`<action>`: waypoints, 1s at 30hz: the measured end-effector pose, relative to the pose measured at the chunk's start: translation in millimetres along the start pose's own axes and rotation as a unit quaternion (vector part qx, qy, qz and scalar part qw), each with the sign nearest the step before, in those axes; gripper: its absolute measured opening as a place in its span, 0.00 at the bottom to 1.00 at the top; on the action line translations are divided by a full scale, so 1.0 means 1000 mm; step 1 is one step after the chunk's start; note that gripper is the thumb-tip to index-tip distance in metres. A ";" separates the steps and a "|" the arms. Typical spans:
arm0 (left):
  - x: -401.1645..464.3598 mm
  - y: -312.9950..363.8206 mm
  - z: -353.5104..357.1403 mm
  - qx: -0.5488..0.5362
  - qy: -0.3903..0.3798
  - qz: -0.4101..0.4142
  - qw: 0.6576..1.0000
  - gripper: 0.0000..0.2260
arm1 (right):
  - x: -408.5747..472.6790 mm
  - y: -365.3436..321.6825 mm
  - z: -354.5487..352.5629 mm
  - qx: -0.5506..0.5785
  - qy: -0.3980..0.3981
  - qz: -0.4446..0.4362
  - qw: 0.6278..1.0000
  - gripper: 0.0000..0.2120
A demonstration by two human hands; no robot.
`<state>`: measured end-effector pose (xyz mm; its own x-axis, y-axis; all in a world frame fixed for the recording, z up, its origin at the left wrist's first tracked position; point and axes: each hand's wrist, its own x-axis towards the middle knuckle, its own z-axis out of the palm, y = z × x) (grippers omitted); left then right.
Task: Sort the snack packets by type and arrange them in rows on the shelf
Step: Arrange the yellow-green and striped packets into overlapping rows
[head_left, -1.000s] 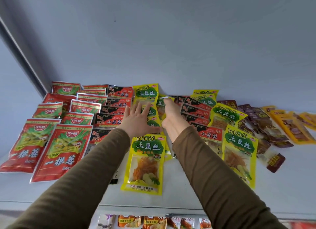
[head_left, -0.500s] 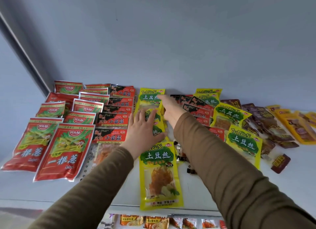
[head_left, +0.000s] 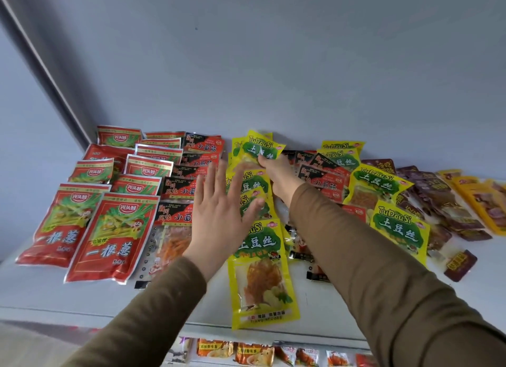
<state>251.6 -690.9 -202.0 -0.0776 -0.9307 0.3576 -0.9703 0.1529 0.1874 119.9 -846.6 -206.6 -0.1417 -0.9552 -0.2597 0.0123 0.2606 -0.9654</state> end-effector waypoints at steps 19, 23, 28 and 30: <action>-0.032 -0.009 0.006 0.094 -0.233 0.173 0.952 0.40 | 0.012 -0.006 0.000 0.203 -0.015 -0.049 0.978 0.15; 0.006 -0.010 -0.018 -0.092 -0.167 0.100 0.976 0.39 | 0.015 -0.003 -0.011 0.161 -0.019 -0.028 0.986 0.16; 0.107 -0.029 -0.025 -0.178 -0.079 -0.098 0.976 0.17 | 0.014 -0.012 -0.009 0.195 -0.026 -0.004 0.980 0.15; 0.126 -0.027 -0.012 -0.135 -0.097 -0.091 0.982 0.13 | 0.014 -0.014 -0.006 0.207 -0.035 -0.007 0.978 0.15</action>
<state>271.0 -808.5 -150.7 0.0247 -0.9925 0.1199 -0.8777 0.0359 0.4778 111.9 -862.8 -196.7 -0.0769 -0.9692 -0.2339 0.4134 0.1824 -0.8921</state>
